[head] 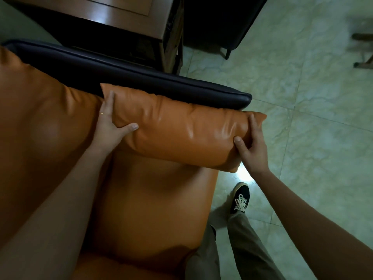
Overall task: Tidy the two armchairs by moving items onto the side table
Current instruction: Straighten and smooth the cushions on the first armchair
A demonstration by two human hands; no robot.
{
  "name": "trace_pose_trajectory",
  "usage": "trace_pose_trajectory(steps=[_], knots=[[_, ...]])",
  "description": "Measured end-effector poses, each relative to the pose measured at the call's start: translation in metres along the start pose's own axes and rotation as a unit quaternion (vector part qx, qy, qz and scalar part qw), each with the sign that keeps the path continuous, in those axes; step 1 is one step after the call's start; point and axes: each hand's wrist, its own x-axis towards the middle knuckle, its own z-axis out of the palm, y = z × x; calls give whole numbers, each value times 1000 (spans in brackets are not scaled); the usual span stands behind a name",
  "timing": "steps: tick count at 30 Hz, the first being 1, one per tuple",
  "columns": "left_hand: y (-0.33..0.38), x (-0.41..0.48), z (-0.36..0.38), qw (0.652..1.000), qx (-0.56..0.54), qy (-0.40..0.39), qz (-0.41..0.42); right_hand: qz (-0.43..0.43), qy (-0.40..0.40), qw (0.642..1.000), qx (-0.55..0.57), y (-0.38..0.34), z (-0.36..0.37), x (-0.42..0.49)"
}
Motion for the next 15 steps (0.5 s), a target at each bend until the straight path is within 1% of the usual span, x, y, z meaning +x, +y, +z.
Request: trace_pose_trajectory(steps=[2, 6, 7, 8, 9, 10, 11, 12, 13, 14, 15], knots=[[0, 6, 3, 1000, 10, -17, -9, 6, -3, 1000, 5, 1, 3, 7], [15, 20, -3, 992, 54, -80, -82, -6, -38, 999, -20, 1, 0, 17], [20, 19, -5, 990, 68, -85, -91, 7, -45, 998, -31, 0, -2, 18], [25, 14, -7, 989, 84, -78, -92, 34, -46, 997, -47, -3, -4, 16], [31, 6, -7, 990, 102, -57, -80, 55, -32, 994, -89, -6, -4, 13], [36, -4, -5, 991, 122, -28, -55, 47, -3, 986, -162, -11, -3, 8], [40, -15, 0, 990, 143, -4, -17, -7, 28, 970, -242, -16, 1, 0], [43, -23, 6, 986, 165, 7, 20, -86, 39, 950, -297, -23, 8, -8], [45, -29, 15, 981, 188, 4, 46, -161, 24, 932, -325, -30, 19, -14], [47, -32, 23, 976, 211, -11, 59, -212, -6, 915, -343, -37, 34, -16], [48, -31, 32, 971, 231, -29, 61, -237, -34, 901, -361, -42, 49, -15]])
